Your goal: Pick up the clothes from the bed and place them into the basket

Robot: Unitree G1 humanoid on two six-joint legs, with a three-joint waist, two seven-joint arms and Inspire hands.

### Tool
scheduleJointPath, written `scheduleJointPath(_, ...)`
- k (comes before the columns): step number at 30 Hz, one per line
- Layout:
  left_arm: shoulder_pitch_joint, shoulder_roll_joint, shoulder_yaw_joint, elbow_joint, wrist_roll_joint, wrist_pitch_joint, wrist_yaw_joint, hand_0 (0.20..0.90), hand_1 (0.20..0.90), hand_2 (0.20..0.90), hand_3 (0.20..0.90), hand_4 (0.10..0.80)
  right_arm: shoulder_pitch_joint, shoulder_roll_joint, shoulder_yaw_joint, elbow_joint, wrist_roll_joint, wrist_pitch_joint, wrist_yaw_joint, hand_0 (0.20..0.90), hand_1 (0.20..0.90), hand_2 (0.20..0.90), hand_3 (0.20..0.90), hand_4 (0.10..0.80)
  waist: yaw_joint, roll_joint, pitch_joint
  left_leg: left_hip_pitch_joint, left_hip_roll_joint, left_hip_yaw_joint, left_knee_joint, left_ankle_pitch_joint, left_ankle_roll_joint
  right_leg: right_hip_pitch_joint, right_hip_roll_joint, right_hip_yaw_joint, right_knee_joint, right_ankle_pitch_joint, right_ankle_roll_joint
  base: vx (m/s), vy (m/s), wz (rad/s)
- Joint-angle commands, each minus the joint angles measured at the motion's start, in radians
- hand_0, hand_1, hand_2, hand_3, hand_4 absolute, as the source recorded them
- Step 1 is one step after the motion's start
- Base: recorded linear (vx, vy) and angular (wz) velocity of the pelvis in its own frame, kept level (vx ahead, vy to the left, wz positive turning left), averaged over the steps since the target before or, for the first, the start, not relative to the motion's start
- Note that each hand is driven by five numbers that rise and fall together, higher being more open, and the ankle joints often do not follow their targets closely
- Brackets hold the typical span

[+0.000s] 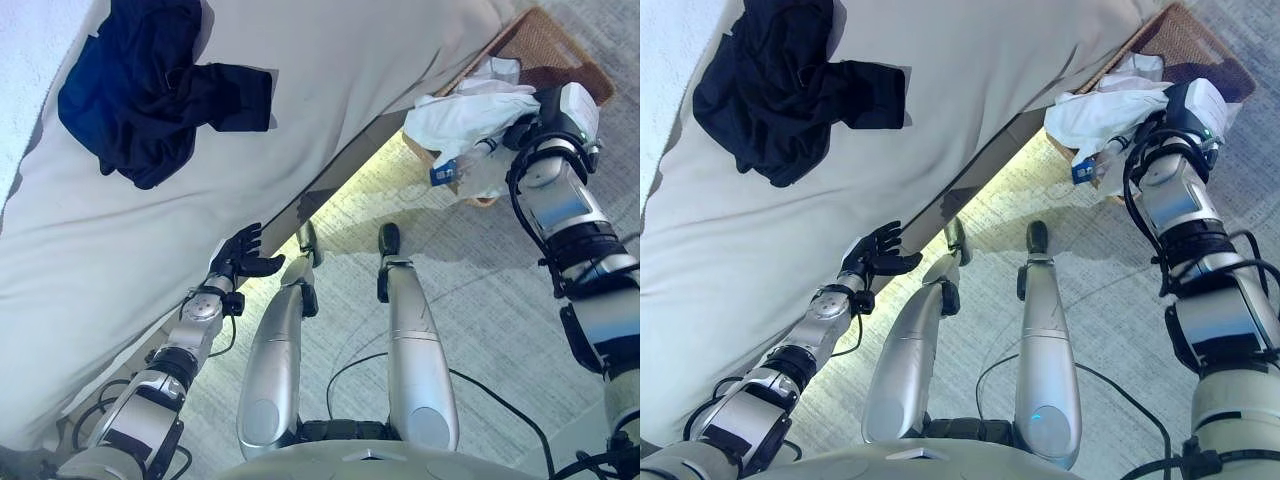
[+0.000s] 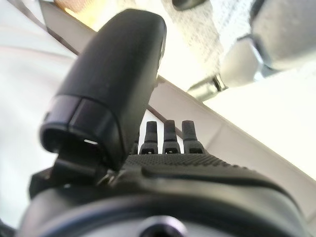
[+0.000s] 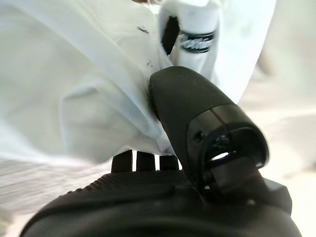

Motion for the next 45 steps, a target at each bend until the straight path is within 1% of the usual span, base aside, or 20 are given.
scheduleJointPath(1, 0.041, -0.002, -0.033, -0.023, -0.046, -0.057, 0.004, 0.9, 0.9, 0.9, 0.9, 0.8, -0.118, -0.12, 0.077, 0.106, 0.005, 0.015, -0.016, 0.9, 0.9, 0.9, 0.9, 0.8, 0.002, 0.137, -0.043, 0.035, -0.049, -0.037, 0.095, -0.153, 0.018, 0.09, 0.027, -0.089, -0.113, -0.005, -0.033, 0.019, 0.038, 0.12)
scheduleJointPath(3, 0.048, -0.003, -0.035, -0.027, -0.047, -0.052, 0.007, 0.9, 0.9, 0.9, 0.9, 0.8, -0.103, -0.124, 0.064, 0.136, 0.051, -0.009, -0.045, 0.9, 0.9, 0.9, 0.9, 0.8, 0.008, 0.139, -0.043, 0.058, -0.05, -0.044, 0.06, -0.14, 0.014, 0.109, 0.027, -0.096, -0.14, 0.003, -0.03, -0.016, 0.045, 0.14)
scheduleJointPath(4, 0.052, 0.0, -0.028, -0.029, -0.046, -0.047, 0.007, 0.9, 0.9, 0.9, 0.9, 0.8, -0.076, -0.128, 0.031, 0.119, 0.097, -0.04, -0.086, 0.9, 0.9, 0.9, 0.9, 0.8, 0.013, 0.139, -0.043, 0.061, -0.044, -0.04, 0.024, -0.104, 0.018, 0.114, 0.03, -0.112, -0.182, 0.046, -0.033, -0.052, 0.066, 0.13)
scheduleJointPath(7, 0.069, 0.004, -0.022, -0.026, -0.05, -0.046, 0.011, 0.9, 0.9, 0.9, 0.9, 0.8, -0.028, -0.136, -0.013, 0.064, 0.133, -0.066, -0.149, 0.9, 0.9, 0.9, 0.9, 0.8, 0.008, 0.13, -0.043, 0.094, -0.041, -0.039, -0.016, -0.093, 0.013, 0.141, 0.036, -0.114, -0.216, 0.06, -0.027, 0.008, 0.075, 0.1)
scheduleJointPath(8, 0.086, -0.001, -0.014, -0.023, -0.044, -0.04, 0.018, 0.9, 0.9, 0.9, 0.9, 0.8, 0.031, -0.147, -0.074, 0.001, 0.146, -0.109, -0.229, 0.9, 0.9, 0.9, 0.9, 0.8, -0.001, 0.116, -0.043, 0.136, -0.037, -0.039, -0.06, -0.083, 0.008, 0.181, 0.039, -0.117, -0.258, 0.077, -0.016, 0.06, 0.117, 0.03)
scheduleJointPath(11, 0.109, -0.011, 0.006, -0.006, -0.041, -0.031, 0.037, 0.9, 0.9, 0.9, 0.9, 0.8, 0.143, -0.147, -0.209, -0.185, 0.17, -0.152, -0.314, 0.9, 0.9, 0.9, 0.9, 0.8, -0.023, 0.078, -0.043, 0.211, -0.026, -0.031, -0.115, -0.079, 0.007, 0.253, 0.043, -0.117, -0.322, 0.105, 0.005, 0.089, 0.147, 0.07)
scheduleJointPath(12, 0.118, -0.018, 0.019, -0.001, -0.034, -0.027, 0.039, 0.9, 0.9, 0.9, 0.9, 0.8, 0.179, -0.147, -0.255, -0.263, 0.169, -0.158, -0.317, 0.9, 0.9, 0.9, 0.9, 0.8, -0.03, 0.063, -0.043, 0.238, -0.023, -0.029, -0.129, -0.082, 0.008, 0.278, 0.044, -0.117, -0.338, 0.111, 0.01, 0.082, 0.149, 0.09)
scheduleJointPath(16, 0.137, -0.026, 0.061, 0.033, -0.035, -0.02, 0.042, 0.9, 0.9, 0.9, 0.9, 0.8, 0.278, -0.153, -0.355, -0.577, 0.022, -0.085, -0.268, 0.9, 0.9, 0.9, 0.9, 0.8, -0.055, 0.004, -0.043, 0.33, -0.019, -0.021, -0.141, -0.103, 0.011, 0.374, 0.04, -0.113, -0.374, 0.123, 0.024, 0.104, 0.191, -0.02)
scheduleJointPath(17, 0.14, -0.026, 0.084, 0.037, -0.039, -0.002, 0.04, 0.9, 0.9, 0.9, 0.9, 0.8, 0.304, -0.165, -0.367, -0.648, -0.019, -0.087, -0.234, 0.9, 0.9, 0.9, 0.9, 0.8, -0.055, -0.019, -0.058, 0.354, -0.017, -0.015, -0.143, -0.112, 0.012, 0.405, 0.035, -0.114, -0.393, 0.129, 0.031, 0.112, 0.185, -0.02)
scheduleJointPath(19, 0.151, -0.023, 0.106, 0.043, -0.043, 0.008, 0.037, 0.9, 0.9, 0.9, 0.9, 0.8, 0.339, -0.175, -0.376, -0.713, -0.079, -0.115, -0.18, 0.9, 0.9, 0.9, 0.9, 0.8, -0.052, -0.043, -0.083, 0.373, -0.018, -0.012, -0.144, -0.121, 0.016, 0.433, 0.028, -0.118, -0.416, 0.14, 0.039, 0.131, 0.183, 0.08)
scheduleJointPath(21, 0.179, -0.026, 0.135, 0.048, -0.036, 0.016, 0.035, 0.9, 0.9, 0.9, 0.9, 0.8, 0.372, -0.174, -0.358, -0.795, -0.122, -0.164, -0.083, 0.9, 0.9, 0.9, 0.9, 0.8, -0.035, -0.071, -0.123, 0.404, -0.02, -0.014, -0.153, -0.131, 0.022, 0.481, 0.021, -0.127, -0.448, 0.148, 0.047, 0.17, 0.186, 0.16)
scheduleJointPath(23, 0.195, -0.028, 0.149, 0.053, -0.032, 0.021, 0.037, 0.9, 0.9, 0.9, 0.9, 0.8, 0.364, -0.172, -0.323, -0.818, -0.146, -0.2, 0.026, 0.9, 0.9, 0.9, 0.9, 0.8, -0.014, -0.089, -0.15, 0.423, -0.024, -0.022, -0.154, -0.137, 0.027, 0.516, 0.013, -0.138, -0.464, 0.151, 0.052, 0.135, 0.125, 0.05)
scheduleJointPath(24, 0.196, -0.029, 0.152, 0.055, -0.028, 0.023, 0.035, 0.9, 0.9, 0.9, 0.9, 0.8, 0.36, -0.171, -0.314, -0.816, -0.149, -0.207, 0.042, 0.9, 0.9, 0.9, 0.9, 0.8, -0.01, -0.091, -0.153, 0.426, -0.025, -0.024, -0.153, -0.138, 0.028, 0.522, 0.012, -0.14, -0.467, 0.151, 0.052, 0.112, 0.107, 0.09)
scheduleJointPath(28, 0.198, -0.023, 0.162, 0.071, -0.007, 0.029, 0.028, 0.9, 0.9, 0.9, 0.9, 0.8, 0.29, -0.153, -0.188, -0.746, -0.216, -0.236, 0.207, 0.9, 0.9, 0.9, 0.9, 0.8, 0.059, -0.116, -0.185, 0.44, -0.038, -0.062, -0.152, -0.138, 0.04, 0.577, -0.005, -0.182, -0.481, 0.15, 0.056, 0.102, 0.111, 0.3)
scheduleJointPath(30, 0.198, -0.017, 0.157, 0.074, 0.009, 0.029, 0.031, 0.9, 0.9, 0.9, 0.9, 0.8, 0.246, -0.13, -0.126, -0.685, -0.242, -0.25, 0.233, 0.9, 0.9, 0.9, 0.9, 0.8, 0.096, -0.128, -0.184, 0.441, -0.044, -0.086, -0.143, -0.14, 0.046, 0.601, -0.014, -0.212, -0.479, 0.146, 0.056, 0.085, 0.084, 0.3)
scheduleJointPath(35, 0.165, 0.018, 0.14, 0.1, 0.015, 0.046, 0.041, 0.9, 0.9, 0.9, 0.9, 0.8, 0.038, -0.067, 0.063, -0.452, -0.414, -0.29, 0.194, 0.9, 0.9, 0.9, 0.9, 0.8, 0.199, -0.15, -0.156, 0.415, -0.068, -0.151, -0.09, -0.158, 0.06, 0.634, -0.036, -0.289, -0.469, 0.138, 0.06, 0.07, 0.082, 0.57)
scheduleJointPath(38, 0.129, 0.053, 0.133, 0.119, -0.023, 0.067, 0.053, 0.9, 0.9, 0.9, 0.9, 0.8, -0.095, -0.025, 0.174, -0.335, -0.437, -0.239, 0.178, 0.9, 0.9, 0.9, 0.9, 0.8, 0.257, -0.153, -0.124, 0.349, -0.085, -0.187, -0.037, -0.159, 0.069, 0.61, -0.049, -0.329, -0.438, 0.134, 0.055, -0.004, 0.068, 0.52)
scheduleJointPath(41, 0.108, 0.07, 0.136, 0.119, -0.034, 0.087, 0.067, 0.9, 0.9, 0.9, 0.9, 0.8, -0.168, 0.0, 0.237, -0.267, -0.44, -0.198, 0.152, 0.9, 0.9, 0.9, 0.9, 0.8, 0.3, -0.154, -0.091, 0.278, -0.105, -0.215, 0.022, -0.162, 0.077, 0.578, -0.058, -0.355, -0.396, 0.124, 0.048, -0.003, 0.034, 0.57)
scheduleJointPath(42, 0.106, 0.073, 0.135, 0.119, -0.029, 0.09, 0.067, 0.9, 0.9, 0.9, 0.9, 0.8, -0.201, 0.014, 0.256, -0.242, -0.441, -0.179, 0.149, 0.9, 0.9, 0.9, 0.9, 0.8, 0.325, -0.155, -0.072, 0.259, -0.112, -0.23, 0.062, -0.192, 0.076, 0.568, -0.064, -0.356, -0.352, 0.091, 0.051, 0.061, 0.044, 0.5)
scheduleJointPath(45, 0.146, 0.066, 0.144, 0.103, -0.038, 0.071, 0.058, 0.9, 0.9, 0.9, 0.9, 0.8, -0.251, 0.054, 0.281, -0.17, -0.432, -0.122, 0.144, 0.9, 0.9, 0.9, 0.9, 0.8, 0.381, -0.144, -0.043, 0.18, -0.131, -0.251, 0.149, -0.213, 0.088, 0.508, -0.095, -0.394, -0.253, 0.061, 0.04, 0.069, 0.128, 0.46)
